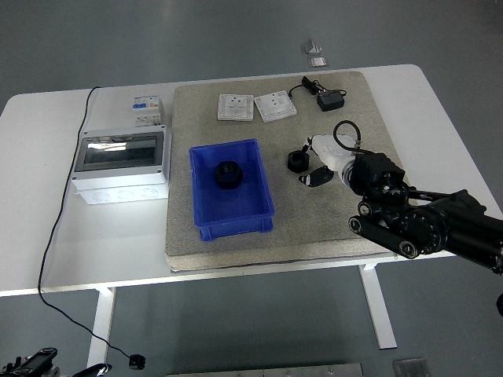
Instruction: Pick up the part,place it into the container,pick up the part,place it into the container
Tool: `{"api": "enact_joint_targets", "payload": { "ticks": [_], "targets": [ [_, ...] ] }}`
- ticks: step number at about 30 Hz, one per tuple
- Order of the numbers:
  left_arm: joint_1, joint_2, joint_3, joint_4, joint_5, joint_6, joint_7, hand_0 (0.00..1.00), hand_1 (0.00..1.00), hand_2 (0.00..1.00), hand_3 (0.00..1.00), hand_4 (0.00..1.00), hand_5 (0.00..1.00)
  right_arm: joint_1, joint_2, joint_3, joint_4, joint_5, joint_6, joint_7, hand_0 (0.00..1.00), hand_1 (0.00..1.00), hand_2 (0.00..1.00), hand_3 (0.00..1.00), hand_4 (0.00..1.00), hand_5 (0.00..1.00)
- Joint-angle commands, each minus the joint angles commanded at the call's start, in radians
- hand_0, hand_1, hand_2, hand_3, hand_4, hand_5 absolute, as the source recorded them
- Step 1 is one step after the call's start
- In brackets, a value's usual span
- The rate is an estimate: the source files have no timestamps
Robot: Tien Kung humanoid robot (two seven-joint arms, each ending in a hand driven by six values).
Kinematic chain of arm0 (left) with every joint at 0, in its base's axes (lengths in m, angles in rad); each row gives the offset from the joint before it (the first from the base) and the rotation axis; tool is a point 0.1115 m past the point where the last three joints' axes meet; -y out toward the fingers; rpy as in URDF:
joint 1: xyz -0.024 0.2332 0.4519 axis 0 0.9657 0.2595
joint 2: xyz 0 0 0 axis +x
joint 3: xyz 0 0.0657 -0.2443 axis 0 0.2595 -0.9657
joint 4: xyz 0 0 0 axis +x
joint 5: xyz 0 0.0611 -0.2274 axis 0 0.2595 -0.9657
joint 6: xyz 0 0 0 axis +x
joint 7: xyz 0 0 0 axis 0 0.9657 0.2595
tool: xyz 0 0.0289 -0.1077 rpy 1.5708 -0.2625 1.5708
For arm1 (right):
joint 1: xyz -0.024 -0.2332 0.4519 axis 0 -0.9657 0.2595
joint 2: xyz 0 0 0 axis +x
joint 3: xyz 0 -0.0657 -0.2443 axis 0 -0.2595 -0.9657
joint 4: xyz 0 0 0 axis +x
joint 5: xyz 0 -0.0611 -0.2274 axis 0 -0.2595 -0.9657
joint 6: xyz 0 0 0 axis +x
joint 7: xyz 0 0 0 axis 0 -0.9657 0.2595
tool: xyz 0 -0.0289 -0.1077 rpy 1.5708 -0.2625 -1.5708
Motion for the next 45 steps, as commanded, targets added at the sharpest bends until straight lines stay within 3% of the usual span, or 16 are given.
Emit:
{"api": "enact_joint_targets", "payload": {
  "ticks": [7, 32, 39, 45],
  "targets": [
    [0.0, -0.001, 0.003, 0.0, -0.005, 0.002, -0.003, 0.689, 0.705, 0.737, 0.648, 0.829, 0.662, 0.002, -0.003, 0.009, -0.004, 0.007, -0.015, 0.008, 0.843, 0.69, 0.706, 0.64, 0.758, 0.284],
    [-0.002, -0.001, 0.004, -0.002, 0.013, 0.017, -0.027, 0.681, 0.691, 0.726, 0.637, 0.827, 0.657, 0.018, 0.111, -0.094, -0.116, 0.051, -0.024, 0.01, 0.84, 0.682, 0.701, 0.651, 0.738, 0.278],
    [-0.002, -0.001, 0.004, -0.002, 0.018, 0.021, -0.033, 0.678, 0.691, 0.722, 0.636, 0.827, 0.658, 0.019, 0.112, -0.09, -0.116, 0.017, -0.021, -0.002, 0.839, 0.683, 0.699, 0.652, 0.735, 0.277],
    [0.0, 0.0, 0.011, -0.001, 0.012, 0.026, -0.042, 0.677, 0.684, 0.72, 0.632, 0.823, 0.654, 0.008, 0.085, -0.056, -0.075, -0.051, -0.013, -0.019, 0.84, 0.683, 0.698, 0.651, 0.732, 0.277]
  ]
}}
